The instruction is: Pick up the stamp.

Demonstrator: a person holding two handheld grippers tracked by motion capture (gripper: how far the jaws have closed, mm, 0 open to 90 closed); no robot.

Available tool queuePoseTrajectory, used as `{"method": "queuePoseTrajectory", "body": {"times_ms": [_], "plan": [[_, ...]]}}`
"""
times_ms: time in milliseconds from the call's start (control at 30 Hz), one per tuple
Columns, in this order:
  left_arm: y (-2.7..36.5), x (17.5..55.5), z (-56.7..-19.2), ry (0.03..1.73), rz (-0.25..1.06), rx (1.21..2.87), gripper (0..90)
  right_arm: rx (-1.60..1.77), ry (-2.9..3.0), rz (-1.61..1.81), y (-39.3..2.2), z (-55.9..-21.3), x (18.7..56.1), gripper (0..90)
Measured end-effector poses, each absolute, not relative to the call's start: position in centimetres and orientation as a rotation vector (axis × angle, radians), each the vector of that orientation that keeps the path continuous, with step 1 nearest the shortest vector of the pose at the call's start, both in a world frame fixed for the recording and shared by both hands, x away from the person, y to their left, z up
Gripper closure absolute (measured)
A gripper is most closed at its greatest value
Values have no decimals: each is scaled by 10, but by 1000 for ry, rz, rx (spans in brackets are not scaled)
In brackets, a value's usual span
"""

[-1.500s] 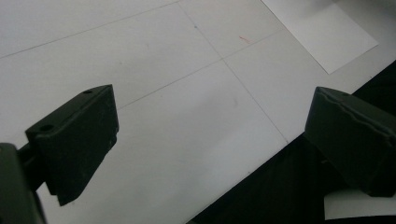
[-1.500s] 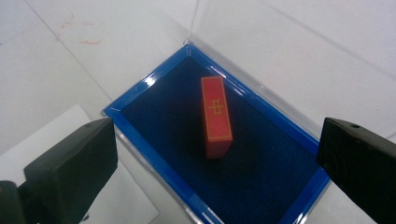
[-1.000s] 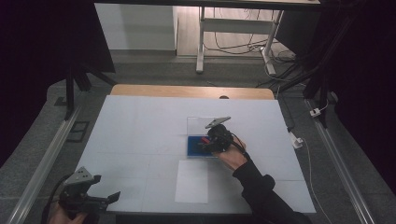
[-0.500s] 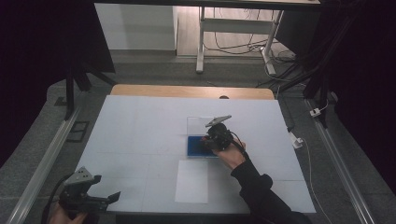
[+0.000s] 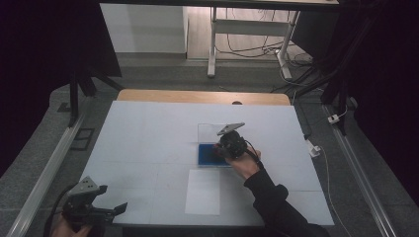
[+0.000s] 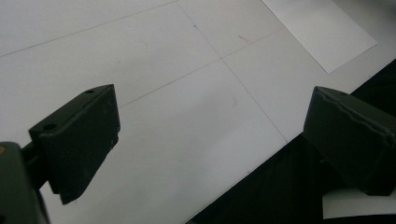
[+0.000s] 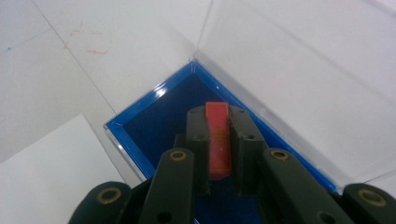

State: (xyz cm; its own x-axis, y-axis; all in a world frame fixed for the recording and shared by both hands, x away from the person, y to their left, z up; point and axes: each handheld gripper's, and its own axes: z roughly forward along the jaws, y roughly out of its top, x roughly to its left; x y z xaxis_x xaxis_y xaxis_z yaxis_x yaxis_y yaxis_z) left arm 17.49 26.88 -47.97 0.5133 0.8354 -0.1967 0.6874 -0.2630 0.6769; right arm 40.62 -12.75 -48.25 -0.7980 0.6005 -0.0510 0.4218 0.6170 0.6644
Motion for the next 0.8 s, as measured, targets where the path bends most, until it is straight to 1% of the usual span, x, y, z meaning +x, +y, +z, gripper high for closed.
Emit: {"method": "queuePoseTrajectory", "body": {"times_ms": [333, 800], "plan": [[270, 174, -479, 1234, 256, 2017, 40, 817, 2594, 964, -131, -477, 401, 803], [270, 174, -479, 1232, 250, 2013, 42, 771, 2590, 1022, -141, -460, 386, 802]]}}
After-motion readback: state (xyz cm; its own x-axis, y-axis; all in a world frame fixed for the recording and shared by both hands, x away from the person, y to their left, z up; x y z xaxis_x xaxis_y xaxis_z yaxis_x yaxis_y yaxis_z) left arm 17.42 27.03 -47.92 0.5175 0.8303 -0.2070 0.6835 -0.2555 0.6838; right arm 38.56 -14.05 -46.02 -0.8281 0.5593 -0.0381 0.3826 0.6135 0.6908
